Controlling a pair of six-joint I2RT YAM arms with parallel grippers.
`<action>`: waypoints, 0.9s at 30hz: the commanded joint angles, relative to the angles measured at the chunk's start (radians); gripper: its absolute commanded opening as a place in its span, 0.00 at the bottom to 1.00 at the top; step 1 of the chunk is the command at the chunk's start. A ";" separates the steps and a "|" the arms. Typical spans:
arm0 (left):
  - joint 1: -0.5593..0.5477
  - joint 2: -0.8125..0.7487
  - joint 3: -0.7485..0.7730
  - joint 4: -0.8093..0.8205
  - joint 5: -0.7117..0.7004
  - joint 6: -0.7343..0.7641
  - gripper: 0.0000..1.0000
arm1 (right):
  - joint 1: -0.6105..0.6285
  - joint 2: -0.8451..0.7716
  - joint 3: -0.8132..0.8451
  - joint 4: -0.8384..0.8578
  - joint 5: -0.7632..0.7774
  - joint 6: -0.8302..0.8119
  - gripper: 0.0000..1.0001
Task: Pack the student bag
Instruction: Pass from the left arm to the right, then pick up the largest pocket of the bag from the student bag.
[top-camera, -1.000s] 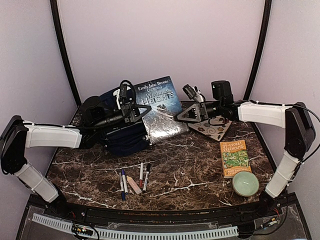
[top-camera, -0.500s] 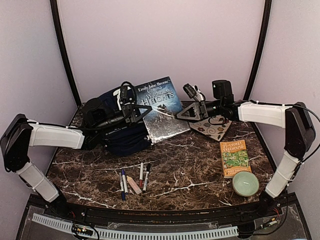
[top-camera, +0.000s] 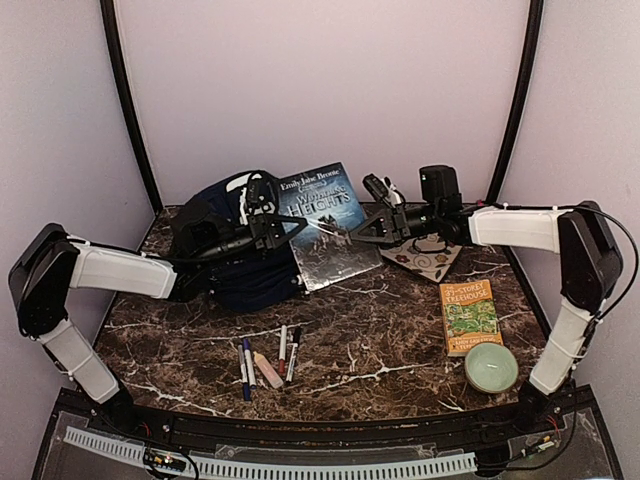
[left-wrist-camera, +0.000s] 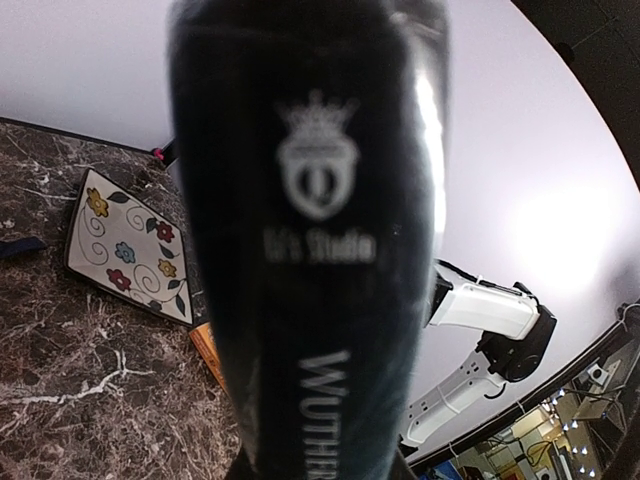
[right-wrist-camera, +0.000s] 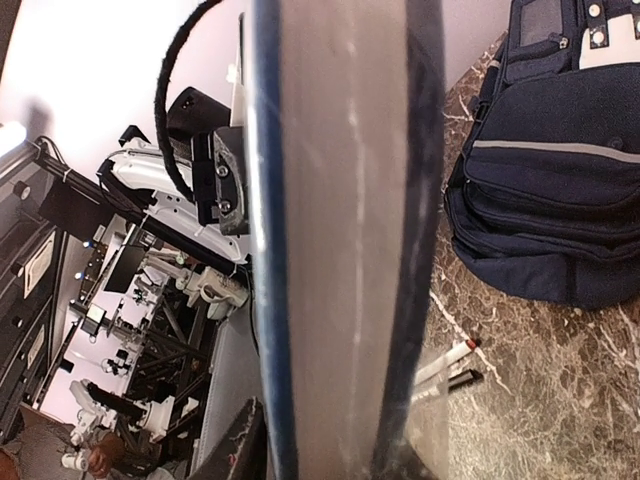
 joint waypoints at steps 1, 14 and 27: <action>-0.002 -0.009 0.038 0.058 0.021 0.004 0.00 | 0.008 0.010 0.033 0.084 -0.027 0.022 0.20; 0.075 -0.158 0.205 -0.841 -0.217 0.620 0.58 | -0.127 -0.039 -0.044 -0.008 0.016 -0.068 0.00; 0.063 -0.022 0.343 -1.324 -0.524 1.168 0.49 | -0.179 -0.105 -0.115 -0.320 0.156 -0.445 0.00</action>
